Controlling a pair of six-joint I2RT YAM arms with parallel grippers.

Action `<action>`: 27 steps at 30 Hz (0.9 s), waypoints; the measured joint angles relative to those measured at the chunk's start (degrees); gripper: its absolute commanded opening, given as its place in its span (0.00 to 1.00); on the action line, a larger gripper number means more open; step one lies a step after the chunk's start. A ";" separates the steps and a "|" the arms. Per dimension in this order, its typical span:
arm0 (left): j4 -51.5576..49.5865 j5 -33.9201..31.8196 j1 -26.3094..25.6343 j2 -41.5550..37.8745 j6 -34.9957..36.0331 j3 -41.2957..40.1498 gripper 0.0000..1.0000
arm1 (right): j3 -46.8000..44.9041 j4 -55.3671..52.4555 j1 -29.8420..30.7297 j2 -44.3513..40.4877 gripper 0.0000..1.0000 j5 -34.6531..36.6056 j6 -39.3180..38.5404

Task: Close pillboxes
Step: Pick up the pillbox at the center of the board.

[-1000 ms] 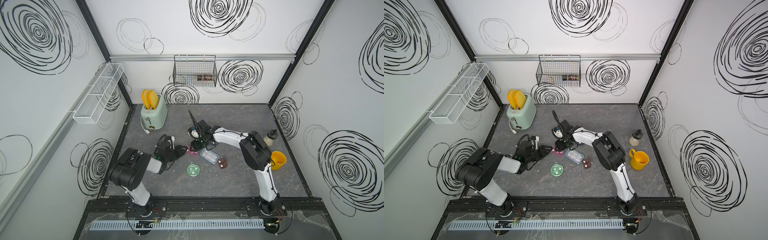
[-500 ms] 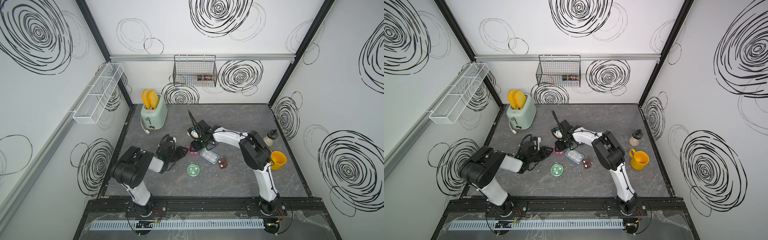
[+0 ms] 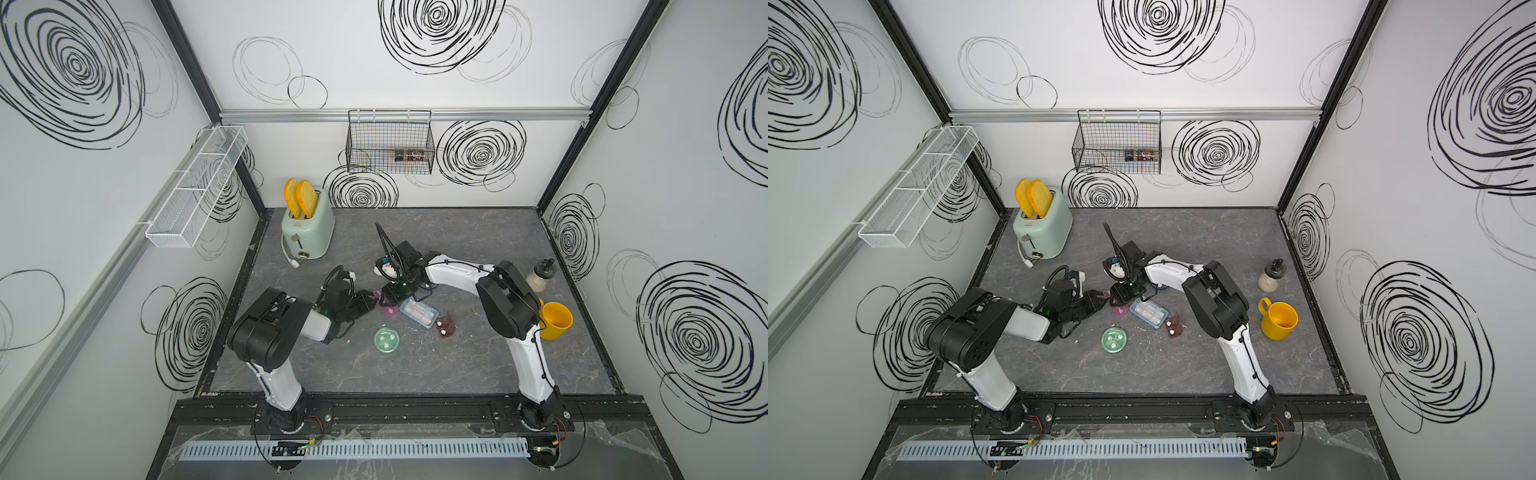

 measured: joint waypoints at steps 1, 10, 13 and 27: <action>0.02 -0.13 -0.15 0.00 0.00 0.02 0.34 | 0.00 0.00 -0.09 0.04 0.45 -0.33 -0.09; -0.11 -0.70 -0.52 0.00 0.02 0.15 0.33 | -0.04 0.09 -0.70 0.39 0.36 -1.09 0.00; -0.44 -0.87 -0.68 0.00 0.04 0.37 0.33 | -0.04 0.22 -0.94 0.59 0.33 -1.51 0.33; -0.79 -1.05 -0.68 0.00 0.22 0.44 0.31 | -0.55 1.64 -2.67 1.03 0.17 -5.42 2.89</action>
